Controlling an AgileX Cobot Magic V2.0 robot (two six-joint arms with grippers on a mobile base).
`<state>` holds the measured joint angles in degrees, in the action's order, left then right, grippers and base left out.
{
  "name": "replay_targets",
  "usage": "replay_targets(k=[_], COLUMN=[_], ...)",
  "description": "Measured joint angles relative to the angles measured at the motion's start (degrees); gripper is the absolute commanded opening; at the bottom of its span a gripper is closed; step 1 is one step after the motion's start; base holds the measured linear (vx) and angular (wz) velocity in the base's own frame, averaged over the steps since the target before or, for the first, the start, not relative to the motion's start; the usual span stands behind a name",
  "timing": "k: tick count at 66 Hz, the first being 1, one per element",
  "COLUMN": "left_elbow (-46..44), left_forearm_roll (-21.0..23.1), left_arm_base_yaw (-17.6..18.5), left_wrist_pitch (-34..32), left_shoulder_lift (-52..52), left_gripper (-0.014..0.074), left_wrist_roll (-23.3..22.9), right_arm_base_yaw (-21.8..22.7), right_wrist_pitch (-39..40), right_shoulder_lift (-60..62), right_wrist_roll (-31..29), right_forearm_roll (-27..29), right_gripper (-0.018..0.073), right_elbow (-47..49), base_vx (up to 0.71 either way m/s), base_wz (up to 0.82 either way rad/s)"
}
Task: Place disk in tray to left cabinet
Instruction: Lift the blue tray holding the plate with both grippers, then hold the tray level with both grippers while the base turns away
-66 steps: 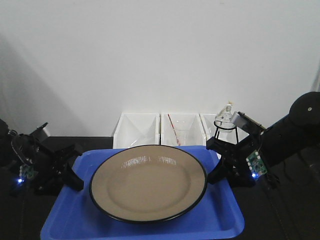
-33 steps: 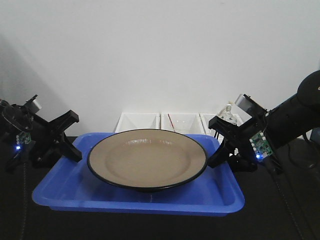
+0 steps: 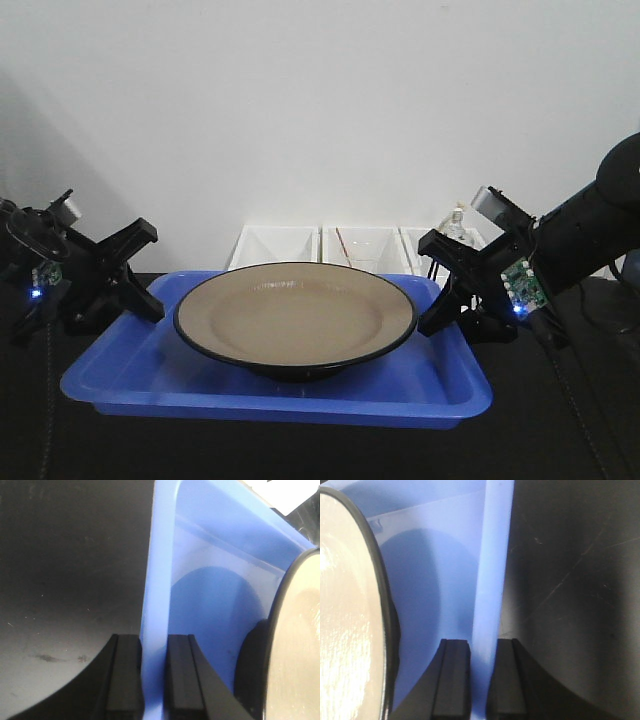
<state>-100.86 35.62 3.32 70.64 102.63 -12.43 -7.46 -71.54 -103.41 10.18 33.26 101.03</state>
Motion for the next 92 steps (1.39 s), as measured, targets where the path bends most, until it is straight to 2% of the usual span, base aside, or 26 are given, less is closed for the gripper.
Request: replay_targets(k=[19,42,92], left_elbow=[0.0,-0.1,-0.1], left_forearm_roll=[-0.5,-0.4,0.0], left_arm_base_yaw=[0.0,0.0,0.0], left_wrist_pitch=[-0.3,-0.6,-0.6], left_shoulder_lift=[-2.9,-3.9,-3.9], left_gripper=[-0.0001,-0.0001,-0.0001], left_wrist_roll=[0.1,0.0,-0.1], right_arm_base_yaw=[0.0,0.2,0.2], right_wrist_pitch=[0.6,-0.1,-0.7], right_shoulder_lift=[0.0,0.0,0.0], right_wrist_roll=[-1.0,-0.8,-0.7], right_forearm_roll=[0.9,0.4,-0.3], right_gripper=[-0.0004,-0.0004,-0.0004], right_elbow=[0.2,6.8,6.9], base_vx=[0.00,0.00,0.00], base_wz=[0.00,0.00,0.00])
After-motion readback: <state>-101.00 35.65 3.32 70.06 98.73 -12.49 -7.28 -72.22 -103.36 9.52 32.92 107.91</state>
